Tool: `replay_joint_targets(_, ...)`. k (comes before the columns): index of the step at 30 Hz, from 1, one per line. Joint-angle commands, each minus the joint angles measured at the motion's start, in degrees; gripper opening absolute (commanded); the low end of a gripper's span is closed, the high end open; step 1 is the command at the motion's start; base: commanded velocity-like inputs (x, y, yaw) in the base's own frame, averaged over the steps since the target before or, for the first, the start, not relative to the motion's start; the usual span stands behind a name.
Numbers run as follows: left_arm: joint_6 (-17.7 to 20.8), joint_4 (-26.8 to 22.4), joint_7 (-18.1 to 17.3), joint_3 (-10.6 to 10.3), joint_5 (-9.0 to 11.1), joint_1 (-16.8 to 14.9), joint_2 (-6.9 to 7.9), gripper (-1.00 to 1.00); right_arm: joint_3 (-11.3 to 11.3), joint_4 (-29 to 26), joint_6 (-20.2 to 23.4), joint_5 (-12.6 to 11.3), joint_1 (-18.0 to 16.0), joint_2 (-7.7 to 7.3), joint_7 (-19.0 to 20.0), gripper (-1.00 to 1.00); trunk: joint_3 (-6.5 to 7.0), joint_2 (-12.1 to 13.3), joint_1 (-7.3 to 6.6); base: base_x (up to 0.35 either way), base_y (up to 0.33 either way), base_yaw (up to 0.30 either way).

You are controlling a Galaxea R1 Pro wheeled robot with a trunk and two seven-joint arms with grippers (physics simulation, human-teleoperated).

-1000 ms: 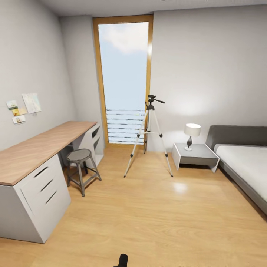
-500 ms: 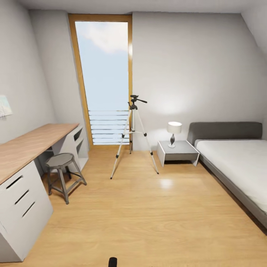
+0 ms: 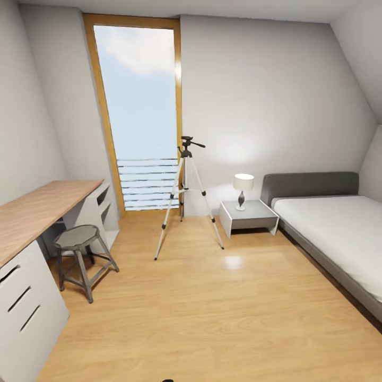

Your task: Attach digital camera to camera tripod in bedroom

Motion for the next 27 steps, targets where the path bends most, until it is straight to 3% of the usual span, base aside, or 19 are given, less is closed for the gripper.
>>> replay_joint_targets(1, -0.1, -0.1, 0.0, 0.0, 0.3, 0.0, -0.02, 1.00, 0.0, 0.0, -0.2, 0.0, 0.0, -0.01, 0.0, 1.00, -0.04, 0.0, 0.01, 0.101, 0.316, -0.016)
replay_joint_targets(16, -0.1, -0.1, 0.0, 0.0, 0.3, 0.0, 0.05, 1.00, 0.0, 0.0, -0.2, -0.1, 0.0, -0.08, 0.0, 1.00, -0.04, 0.0, 0.01, 0.100, 0.330, -0.009)
replay_joint_targets(27, -0.1, -0.1, 0.0, 0.0, 0.3, 0.0, -0.01, 1.00, -0.1, 0.0, -0.2, -0.2, 0.0, -0.01, 0.0, 1.00, -0.04, 0.0, 0.01, 0.068, 0.286, -0.198)
